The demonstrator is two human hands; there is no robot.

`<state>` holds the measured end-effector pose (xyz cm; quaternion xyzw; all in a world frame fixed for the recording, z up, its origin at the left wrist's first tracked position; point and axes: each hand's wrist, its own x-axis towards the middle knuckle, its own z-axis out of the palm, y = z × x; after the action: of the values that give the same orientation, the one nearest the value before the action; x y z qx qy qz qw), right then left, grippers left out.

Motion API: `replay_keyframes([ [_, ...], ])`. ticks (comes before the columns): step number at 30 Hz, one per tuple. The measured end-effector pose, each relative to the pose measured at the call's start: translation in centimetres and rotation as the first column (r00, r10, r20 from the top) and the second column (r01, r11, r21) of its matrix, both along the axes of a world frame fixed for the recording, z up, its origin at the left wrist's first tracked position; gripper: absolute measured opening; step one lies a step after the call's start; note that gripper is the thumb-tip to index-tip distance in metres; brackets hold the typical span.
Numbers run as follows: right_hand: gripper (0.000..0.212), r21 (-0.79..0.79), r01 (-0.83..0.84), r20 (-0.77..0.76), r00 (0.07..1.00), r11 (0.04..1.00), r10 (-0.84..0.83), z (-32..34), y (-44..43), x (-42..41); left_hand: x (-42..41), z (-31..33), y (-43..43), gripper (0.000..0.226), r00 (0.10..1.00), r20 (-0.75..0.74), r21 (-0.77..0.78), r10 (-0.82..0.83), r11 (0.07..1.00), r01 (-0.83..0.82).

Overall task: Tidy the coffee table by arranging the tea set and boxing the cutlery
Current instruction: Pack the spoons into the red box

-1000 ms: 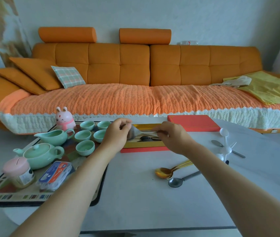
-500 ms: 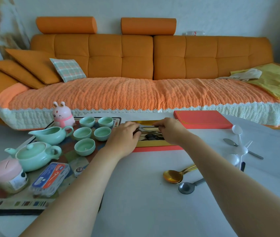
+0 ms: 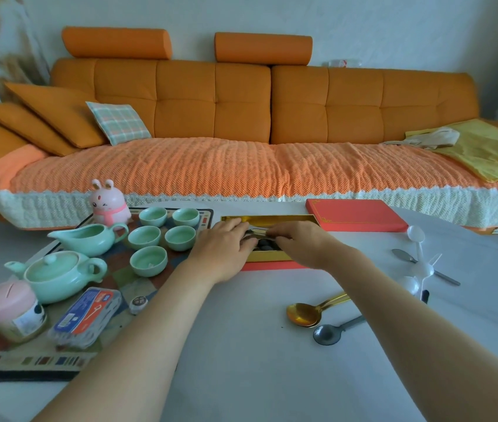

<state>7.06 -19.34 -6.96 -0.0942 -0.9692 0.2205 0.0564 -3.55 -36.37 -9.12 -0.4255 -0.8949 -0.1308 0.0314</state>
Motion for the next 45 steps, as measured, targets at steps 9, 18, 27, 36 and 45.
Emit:
replay_keyframes([
  [9,0.038,0.238,-0.031,-0.363,0.924,0.971,0.119,0.7,1.5,3.6,3.6,1.8,0.0,0.038,0.959,-0.243,0.174,-0.144,0.966,0.189],
  [18,0.021,0.09,-0.175,0.227,0.962,0.98,0.151,2.2,0.9,8.7,8.6,2.7,0.1,0.037,0.922,0.278,0.026,-0.271,0.961,0.275],
  [27,0.008,0.077,-0.134,0.3,0.948,0.988,0.105,1.6,1.3,9.6,9.6,2.8,-0.3,0.055,0.862,0.433,-0.111,-0.264,0.933,0.341],
  [36,0.011,-0.005,-0.117,0.199,0.973,0.993,0.116,1.5,1.2,8.7,8.6,2.6,-0.3,0.036,0.896,0.361,0.006,-0.258,0.961,0.275],
  [45,0.02,0.021,-0.039,-0.295,0.955,0.999,0.043,1.9,0.4,5.9,4.6,3.9,-0.6,0.017,0.948,0.313,0.377,-0.055,0.923,-0.071],
])
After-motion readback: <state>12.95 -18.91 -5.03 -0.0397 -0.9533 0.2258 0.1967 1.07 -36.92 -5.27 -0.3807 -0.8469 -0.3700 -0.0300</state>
